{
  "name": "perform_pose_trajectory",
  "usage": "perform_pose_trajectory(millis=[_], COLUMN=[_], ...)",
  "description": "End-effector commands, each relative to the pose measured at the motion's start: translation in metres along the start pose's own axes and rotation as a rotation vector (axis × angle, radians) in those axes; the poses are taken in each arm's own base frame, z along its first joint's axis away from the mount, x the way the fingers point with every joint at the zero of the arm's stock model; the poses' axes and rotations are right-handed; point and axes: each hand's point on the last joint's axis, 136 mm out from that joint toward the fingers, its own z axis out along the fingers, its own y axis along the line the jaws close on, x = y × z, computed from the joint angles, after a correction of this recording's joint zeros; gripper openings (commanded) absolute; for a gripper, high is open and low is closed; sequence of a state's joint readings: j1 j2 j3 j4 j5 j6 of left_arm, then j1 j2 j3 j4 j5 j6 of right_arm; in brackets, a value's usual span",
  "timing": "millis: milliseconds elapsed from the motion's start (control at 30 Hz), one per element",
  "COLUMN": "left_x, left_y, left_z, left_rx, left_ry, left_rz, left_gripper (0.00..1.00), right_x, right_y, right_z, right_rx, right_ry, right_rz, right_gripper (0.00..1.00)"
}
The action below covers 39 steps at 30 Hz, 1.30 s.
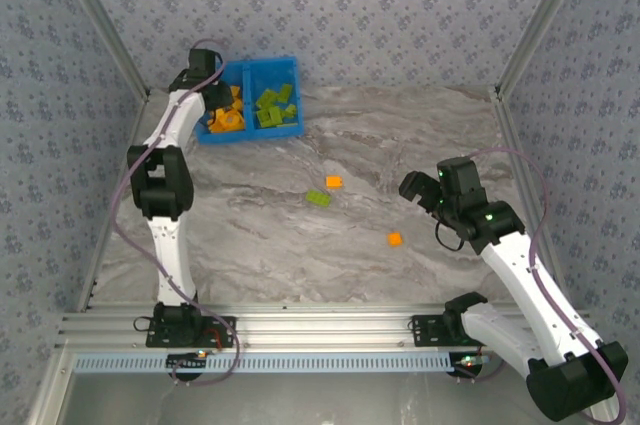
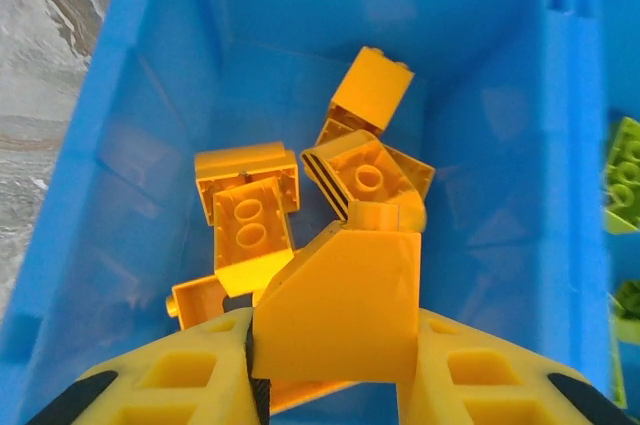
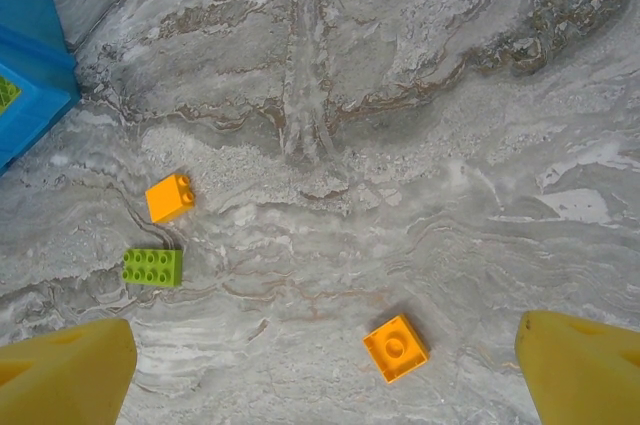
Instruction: Sort the legos into containers by color
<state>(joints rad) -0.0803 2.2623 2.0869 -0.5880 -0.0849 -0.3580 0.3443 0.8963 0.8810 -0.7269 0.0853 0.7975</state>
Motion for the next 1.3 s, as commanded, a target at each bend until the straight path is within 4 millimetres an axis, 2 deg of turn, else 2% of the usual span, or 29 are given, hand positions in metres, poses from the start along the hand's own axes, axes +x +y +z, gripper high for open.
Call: perform_pose_trajectory(millis=[0, 67, 167, 367, 433, 533, 633, 767, 800, 867, 933, 1067, 1200, 1267], left_x=[0.018, 0.022, 0.019, 0.000, -0.009, -0.022, -0.034, 0.001, 0.016, 0.044, 0.078, 0.142, 0.204, 0.228], left_y=[0.001, 0.002, 0.001, -0.005, -0.009, -0.017, -0.038, -0.069, -0.077, -0.091, -0.107, -0.139, -0.171, -0.183], left_z=[0.009, 0.015, 0.014, -0.013, -0.028, -0.064, -0.123, -0.180, -0.192, -0.208, -0.216, -0.207, -0.180, -0.164], left_rx=[-0.014, -0.008, 0.001, 0.026, 0.051, 0.105, 0.216, 0.301, 0.314, 0.318, 0.302, 0.304, 0.313, 0.297], left_ry=[0.096, 0.113, 0.108, 0.058, 0.034, -0.014, -0.108, -0.150, -0.148, -0.150, -0.155, -0.077, 0.037, 0.092], left_rz=[-0.031, -0.044, -0.049, -0.048, -0.052, -0.080, -0.106, -0.040, -0.020, 0.023, 0.083, 0.136, 0.167, 0.182], left_gripper=[0.34, 0.37, 0.42, 0.48, 0.48, 0.48, 0.48, 0.50, 0.51, 0.51, 0.53, 0.55, 0.58, 0.58], right_x=[0.000, 0.000, -0.001, -0.003, -0.003, -0.004, -0.004, -0.006, -0.006, -0.005, -0.005, -0.003, -0.001, 0.001], right_y=[-0.004, -0.004, -0.004, -0.001, 0.000, 0.000, -0.001, 0.000, 0.001, 0.002, 0.005, 0.010, 0.007, 0.005], right_z=[-0.004, -0.005, -0.005, -0.005, -0.004, -0.005, -0.005, -0.003, -0.002, 0.002, 0.005, 0.010, 0.010, 0.009], right_rx=[0.012, 0.011, 0.013, 0.000, 0.000, 0.001, 0.004, 0.002, 0.001, 0.001, -0.004, -0.015, -0.004, -0.004], right_ry=[-0.004, -0.004, -0.006, -0.012, -0.009, -0.010, -0.013, -0.018, -0.019, -0.010, 0.001, 0.027, 0.032, 0.032], right_rz=[0.020, 0.020, 0.019, 0.022, 0.022, 0.024, 0.023, 0.025, 0.026, 0.026, 0.028, 0.030, 0.031, 0.034], right_gripper=[1.00, 1.00, 1.00, 1.00, 1.00, 1.00, 1.00, 1.00, 1.00, 1.00, 1.00, 1.00, 1.00, 1.00])
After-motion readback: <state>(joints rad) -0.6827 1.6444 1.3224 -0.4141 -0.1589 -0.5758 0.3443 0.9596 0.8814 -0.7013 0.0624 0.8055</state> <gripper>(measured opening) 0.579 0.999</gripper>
